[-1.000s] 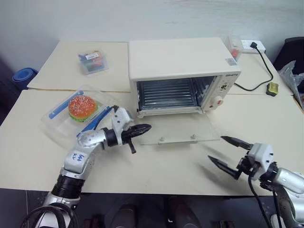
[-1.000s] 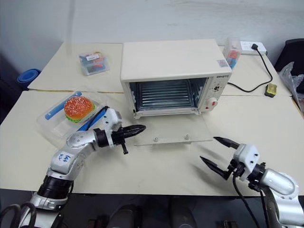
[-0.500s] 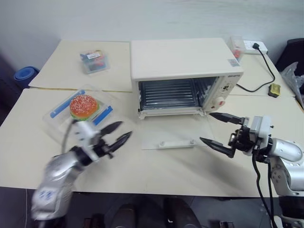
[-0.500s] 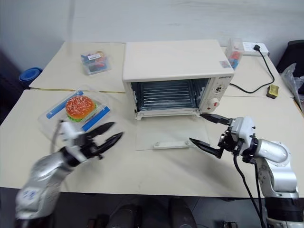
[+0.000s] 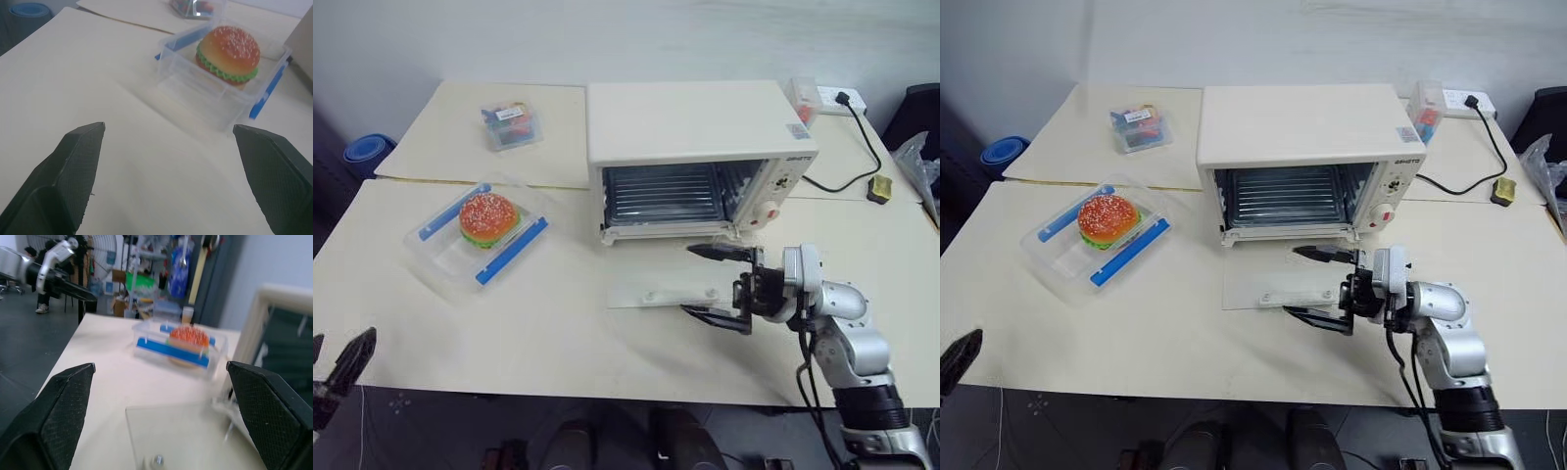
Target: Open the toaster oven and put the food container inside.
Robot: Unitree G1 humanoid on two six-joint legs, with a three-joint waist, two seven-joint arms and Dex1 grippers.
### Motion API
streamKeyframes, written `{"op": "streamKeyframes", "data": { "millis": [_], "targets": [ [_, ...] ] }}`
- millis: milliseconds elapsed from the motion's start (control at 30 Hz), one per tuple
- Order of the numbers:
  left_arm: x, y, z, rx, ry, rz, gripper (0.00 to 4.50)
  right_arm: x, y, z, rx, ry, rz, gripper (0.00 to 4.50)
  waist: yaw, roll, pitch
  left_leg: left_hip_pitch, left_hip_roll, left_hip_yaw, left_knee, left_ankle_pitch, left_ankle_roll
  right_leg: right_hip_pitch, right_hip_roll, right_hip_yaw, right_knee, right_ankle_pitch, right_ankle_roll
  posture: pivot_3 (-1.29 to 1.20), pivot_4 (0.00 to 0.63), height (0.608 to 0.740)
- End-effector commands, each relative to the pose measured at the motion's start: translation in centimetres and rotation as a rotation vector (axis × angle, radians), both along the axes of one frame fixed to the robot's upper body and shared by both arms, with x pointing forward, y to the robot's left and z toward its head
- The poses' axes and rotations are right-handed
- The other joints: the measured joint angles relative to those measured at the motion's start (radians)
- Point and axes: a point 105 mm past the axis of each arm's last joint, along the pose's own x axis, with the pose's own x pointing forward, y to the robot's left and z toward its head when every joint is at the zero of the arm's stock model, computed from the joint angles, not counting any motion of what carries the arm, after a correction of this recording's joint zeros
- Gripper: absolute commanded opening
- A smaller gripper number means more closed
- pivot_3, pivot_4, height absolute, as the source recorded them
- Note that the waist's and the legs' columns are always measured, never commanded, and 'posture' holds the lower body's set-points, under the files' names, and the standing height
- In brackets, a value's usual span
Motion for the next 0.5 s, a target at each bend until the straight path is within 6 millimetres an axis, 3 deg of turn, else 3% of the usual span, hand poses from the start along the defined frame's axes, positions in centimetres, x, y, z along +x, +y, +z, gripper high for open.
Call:
{"op": "streamKeyframes", "data": {
  "millis": [33,133,267,467,500],
  "targets": [
    [1.6,-0.2,1.5,-0.102,0.030,-0.023,4.45,-0.4,0.0,0.8,0.002,-0.043,0.010,4.50,-0.003,0.000,0.000,0.000,0.000,0.000,0.000,0.000,0.000,0.000,0.000,0.000,0.000,0.000,0.000,0.00,0.150,0.740],
    [4.3,0.1,1.2,-0.281,0.147,0.003,4.45,-0.3,-0.1,0.8,-0.013,-0.041,0.003,4.50,-0.005,0.001,0.000,0.000,0.000,-0.001,-0.001,-0.001,-0.001,-0.001,0.000,-0.001,0.000,-0.001,-0.001,0.00,0.150,0.740],
    [7.8,0.7,1.2,-0.320,0.236,0.060,4.45,-0.3,-0.3,0.9,-0.010,-0.036,-0.017,4.50,-0.009,0.001,0.001,-0.001,0.000,-0.001,-0.002,-0.001,-0.002,-0.003,0.000,-0.001,0.000,-0.001,-0.001,0.00,0.150,0.740],
    [10.8,-0.1,-0.1,-0.376,0.365,0.050,4.45,-0.4,-0.2,0.6,-0.011,-0.027,-0.037,4.50,-0.009,0.001,0.001,-0.001,-0.001,0.000,-0.004,0.001,-0.005,-0.005,0.001,-0.001,0.001,-0.001,-0.001,0.00,0.150,0.740],
    [11.0,0.0,-0.5,-0.366,0.401,0.060,4.29,-0.4,-0.2,0.5,-0.011,-0.025,-0.042,4.50,-0.008,0.001,0.001,-0.001,0.000,0.000,-0.004,0.001,-0.005,-0.005,0.001,-0.001,0.001,-0.001,-0.001,0.00,0.150,0.740]
  ]
}}
